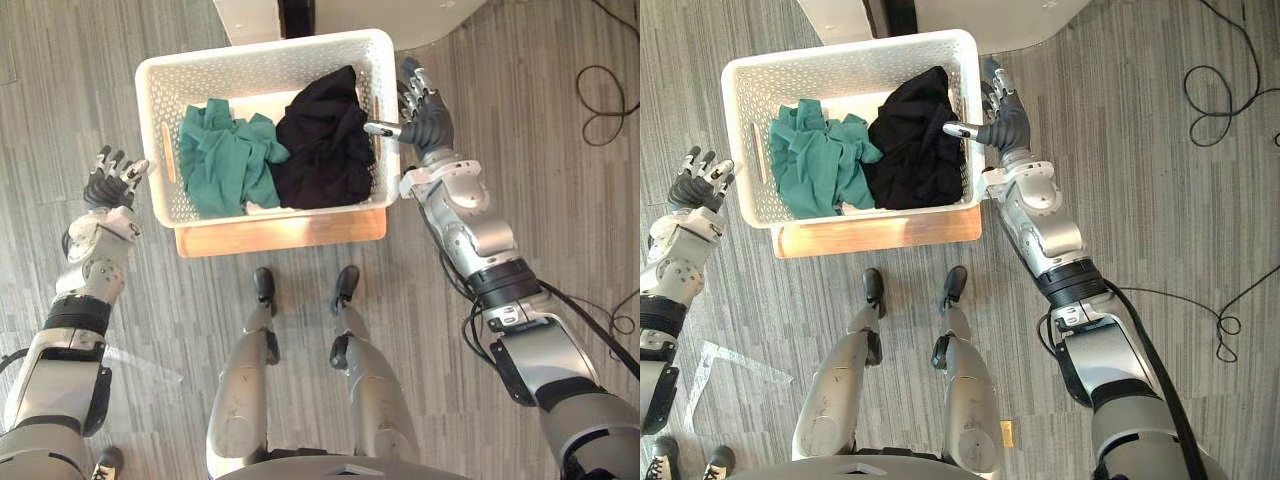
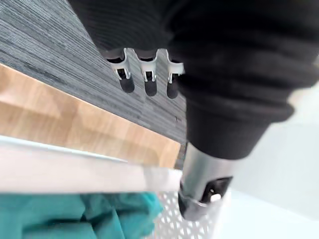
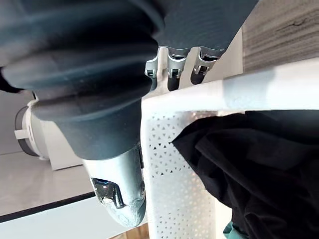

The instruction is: Pick up the laundry basket with both hands and put the clothes into the washing machine.

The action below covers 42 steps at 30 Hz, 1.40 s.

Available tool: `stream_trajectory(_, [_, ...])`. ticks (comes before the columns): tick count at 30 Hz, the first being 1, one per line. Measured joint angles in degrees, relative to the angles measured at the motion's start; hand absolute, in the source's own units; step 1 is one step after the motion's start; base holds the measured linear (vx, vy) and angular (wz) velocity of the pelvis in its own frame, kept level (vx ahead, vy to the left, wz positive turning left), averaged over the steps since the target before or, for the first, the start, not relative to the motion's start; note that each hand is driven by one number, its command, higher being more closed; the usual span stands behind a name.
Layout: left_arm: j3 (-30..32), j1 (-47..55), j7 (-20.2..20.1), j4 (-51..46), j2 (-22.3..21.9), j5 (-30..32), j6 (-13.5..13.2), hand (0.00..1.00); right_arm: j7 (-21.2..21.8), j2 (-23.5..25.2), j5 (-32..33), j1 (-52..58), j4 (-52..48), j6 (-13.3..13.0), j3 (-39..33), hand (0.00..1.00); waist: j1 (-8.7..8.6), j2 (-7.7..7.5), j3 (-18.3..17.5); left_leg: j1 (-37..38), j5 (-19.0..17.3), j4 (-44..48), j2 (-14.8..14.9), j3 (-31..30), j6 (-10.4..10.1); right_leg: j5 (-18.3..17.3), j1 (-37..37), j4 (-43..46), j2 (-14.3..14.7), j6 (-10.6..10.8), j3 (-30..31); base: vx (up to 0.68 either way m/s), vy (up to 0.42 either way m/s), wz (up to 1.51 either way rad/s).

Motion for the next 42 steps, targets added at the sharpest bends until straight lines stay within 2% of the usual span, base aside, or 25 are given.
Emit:
stream_trajectory(10, [0.73, 6.95, -1.58, -10.38, 2.12, -5.6, -1.48, 0.0, 0.15, -1.74, -0.21, 6.22, -0.2, -0.01, 0.39, 0.0, 0.55, 0.02, -0.09, -0.48, -0.73, 1.09, 0.44, 0.47, -0.28, 0.0, 0.05, 0.02, 0.18, -0.01, 0.14, 0.04, -0.003, -0.01])
stream_trajectory(13, [0.74, 7.42, -2.33, -11.84, 2.25, -5.57, -2.49, 0.0, 0.68, -1.69, -0.3, 6.95, -0.2, -0.02, 0.31, 0.0, 0.7, 0.03, -0.09, -0.52, -0.73, 1.45, 0.51, 0.53, -0.3, -0.01, 0.15, 0.08, 0.22, -0.01, 0.14, 0.03, -0.01, 0.0])
stream_trajectory(18, [-0.61, 7.58, -3.54, -12.54, 4.46, -2.66, -2.42, 0.0, 1.9, -1.36, -0.28, 7.41, -0.22, -0.07, 0.02, 0.0, 0.7, 0.01, -0.22, -0.49, -1.2, 1.84, 0.9, 1.38, -0.44, 0.17, 0.28, 0.14, 0.46, -0.26, 0.52, 0.01, -0.01, -0.04])
stream_trajectory(20, [-2.64, 6.38, -3.55, -9.05, 5.15, 0.21, -1.91, 0.0, 2.14, -0.75, -0.27, 7.4, -0.1, -0.07, 0.06, 0.0, 0.49, 0.02, -0.6, -0.99, -1.92, 1.85, 1.21, 2.32, 0.05, 0.2, 0.11, 0.05, 0.55, -0.31, 0.75, 0.02, -0.023, -0.05])
stream_trajectory(21, [-4.41, 4.75, -3.51, -5.48, 5.12, 2.04, -1.13, 0.0, 2.24, -0.23, -0.28, 7.29, -0.05, -0.07, 0.1, 0.0, 0.13, 0.01, -0.79, -0.95, -1.79, 1.84, 1.93, 4.15, 0.19, 0.23, 0.06, -0.03, 0.61, -0.34, 0.68, 0.03, -0.036, 0.02])
stream_trajectory(24, [-8.34, 0.43, -3.56, 3.05, 3.93, 5.58, 1.0, 0.0, 2.34, 0.56, -0.27, 5.61, 0.76, -0.07, 0.89, 0.0, -0.5, -0.06, -0.84, -1.23, -0.4, 1.9, 2.07, 4.71, 0.36, 0.66, -0.78, -0.25, 0.68, -0.41, 0.66, 0.05, -0.024, 0.02])
stream_trajectory(28, [-8.34, -5.73, -5.3, 10.78, 1.78, 8.75, 1.49, 0.0, 2.29, 1.19, -0.28, 2.34, 4.99, 0.01, 0.97, 0.0, -0.49, -0.06, -0.85, -2.74, 0.36, 1.77, 2.08, 4.75, 0.18, 1.72, -2.21, -0.89, 0.82, -0.41, 0.93, 0.0, 0.0, 0.0])
stream_trajectory(31, [-5.84, -9.6, -4.6, 16.75, -0.29, 10.67, 1.96, 0.0, 2.31, 2.24, -0.28, 1.7, 4.61, -0.02, 0.98, 0.0, -1.29, -0.11, -0.88, -2.81, 0.59, 1.64, 2.12, 4.78, 0.32, 2.31, -2.41, -0.9, 0.84, -0.22, 1.46, 0.0, 0.0, 0.0])
stream_trajectory(34, [-3.77, -11.0, -2.87, 17.37, -0.51, 11.42, 2.06, 0.0, 2.29, 2.77, -0.27, 1.67, 4.42, -0.1, 0.95, 0.0, -1.59, -0.94, -1.35, -3.67, 1.11, 0.62, 2.07, 5.38, 0.48, 2.89, -4.08, -0.92, 0.85, -0.22, 2.33, -0.03, -0.021, -0.09])
stream_trajectory(42, [-3.6, -13.7, -0.74, 17.25, -0.48, 11.42, 1.97, 0.0, 2.29, 2.74, -0.03, 2.48, 4.07, -0.12, -0.23, 0.0, -2.3, -1.02, -1.38, -3.97, 4.61, -2.67, 1.76, 5.78, 0.26, 4.38, -5.14, -2.16, 1.15, 0.15, 2.15, -0.01, -0.01, 0.01])
